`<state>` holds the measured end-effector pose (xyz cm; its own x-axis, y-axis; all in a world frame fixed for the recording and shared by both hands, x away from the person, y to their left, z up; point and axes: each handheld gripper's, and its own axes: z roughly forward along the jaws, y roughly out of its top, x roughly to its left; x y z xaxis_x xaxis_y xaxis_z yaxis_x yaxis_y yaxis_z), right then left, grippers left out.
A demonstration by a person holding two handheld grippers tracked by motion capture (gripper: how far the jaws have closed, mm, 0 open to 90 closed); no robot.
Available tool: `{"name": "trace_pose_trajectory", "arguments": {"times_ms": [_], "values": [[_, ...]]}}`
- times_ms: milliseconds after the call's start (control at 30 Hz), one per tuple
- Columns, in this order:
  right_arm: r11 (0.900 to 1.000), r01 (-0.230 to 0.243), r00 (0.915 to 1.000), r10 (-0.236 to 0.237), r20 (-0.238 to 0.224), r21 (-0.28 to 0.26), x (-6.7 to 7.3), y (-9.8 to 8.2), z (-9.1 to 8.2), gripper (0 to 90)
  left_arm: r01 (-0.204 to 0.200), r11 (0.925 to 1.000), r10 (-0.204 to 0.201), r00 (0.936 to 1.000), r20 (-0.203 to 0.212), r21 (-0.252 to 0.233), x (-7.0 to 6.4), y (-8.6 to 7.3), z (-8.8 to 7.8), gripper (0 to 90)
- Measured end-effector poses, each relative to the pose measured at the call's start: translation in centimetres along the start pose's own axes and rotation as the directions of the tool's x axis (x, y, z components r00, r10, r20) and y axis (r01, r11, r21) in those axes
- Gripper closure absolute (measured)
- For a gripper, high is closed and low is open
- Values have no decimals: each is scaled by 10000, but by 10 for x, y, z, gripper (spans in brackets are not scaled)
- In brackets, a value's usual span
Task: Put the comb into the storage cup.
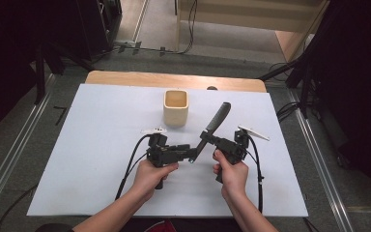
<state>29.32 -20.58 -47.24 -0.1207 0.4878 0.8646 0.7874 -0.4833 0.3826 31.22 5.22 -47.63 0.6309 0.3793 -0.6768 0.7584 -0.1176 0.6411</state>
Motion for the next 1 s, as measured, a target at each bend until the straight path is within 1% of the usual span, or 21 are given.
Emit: {"name": "trace_pose_trajectory", "arguments": {"times_ms": [33, 100, 233, 267, 333, 367, 433, 500, 567, 600, 633, 700, 767, 800, 833, 867, 900, 1000], "values": [[10000, 39, 10000, -39, 9, -2, 0, 0, 0, 699, 5, 9999, -6, 10000, 46, 160, 0, 0, 0, 411], [9999, 116, 9999, -116, 37, -6, 0, 0, -1, 699, -172, 9994, 173, 9998, -32, 294, -1, 0, -1, 410], [9998, 173, 9998, -174, 68, 25, -2, 2, 0, 699, -302, 9968, 314, 9994, -157, 736, -2, 3, -4, 396], [9998, 172, 9998, -172, 75, 48, -2, 2, 0, 699, -430, 9953, 451, 9987, -216, 865, -2, 3, -5, 393], [9998, 177, 9998, -178, 56, 55, -3, 2, 0, 699, -710, 9911, 766, 9960, -461, 1125, -3, 4, -7, 384], [9998, 176, 9998, -177, 61, 59, -2, 2, 0, 699, -770, 9893, 834, 9954, -479, 1236, -4, 4, -8, 384], [9996, 262, 9996, -263, 74, 37, -1, 3, -1, 699, -810, 9860, 875, 9954, -386, 1460, -4, 4, -10, 384], [9992, 392, 9992, -392, 85, 2, -1, 3, -1, 699, -856, 9837, 916, 9953, -307, 1584, -4, 4, -12, 383], [9991, 411, 9991, -411, 79, 47, -1, 3, -1, 699, -903, 9804, 956, 9952, -221, 1752, -4, 4, -14, 360], [9992, 397, 9992, -397, 65, 81, 0, 2, -1, 699, -925, 9782, 973, 9951, -165, 1857, -3, 4, -14, 357], [9988, 482, 9988, -483, 56, 115, 0, 2, -1, 699, -885, 9750, 912, 9958, -42, 2038, -3, 4, -15, 356], [9986, 498, 9987, -498, 42, 160, 0, 2, 0, 699, -1125, 9671, 1145, 9934, 43, 2282, -4, 3, -18, 356], [9979, 624, 9980, -625, 52, 177, 1, 2, 0, 699, -1381, 9596, 1442, 9895, -72, 2453, -5, 2, -20, 356], [9976, 660, 9978, -661, 47, 217, 1, 2, 0, 699, -1449, 9562, 1519, 9884, -79, 2544, -5, 2, -22, 356], [9975, 667, 9978, -668, 38, 219, 1, 2, 0, 699, -1491, 9548, 1566, 9876, -86, 2573, -5, 2, -23, 356], [9977, 641, 9979, -642, 23, 230, 1, 2, 1, 699, -1520, 9515, 1617, 9867, -144, 2674, -5, 2, -24, 356], [9976, 646, 9979, -647, 19, 241, 1, 2, 1, 699, -1539, 9508, 1639, 9864, -150, 2687, -5, 1, -26, 356], [9971, 696, 9976, -695, -43, 315, 0, 3, 1, 699, -1753, 9415, 1914, 9811, -286, 2879, -5, 0, -29, 355]]}}
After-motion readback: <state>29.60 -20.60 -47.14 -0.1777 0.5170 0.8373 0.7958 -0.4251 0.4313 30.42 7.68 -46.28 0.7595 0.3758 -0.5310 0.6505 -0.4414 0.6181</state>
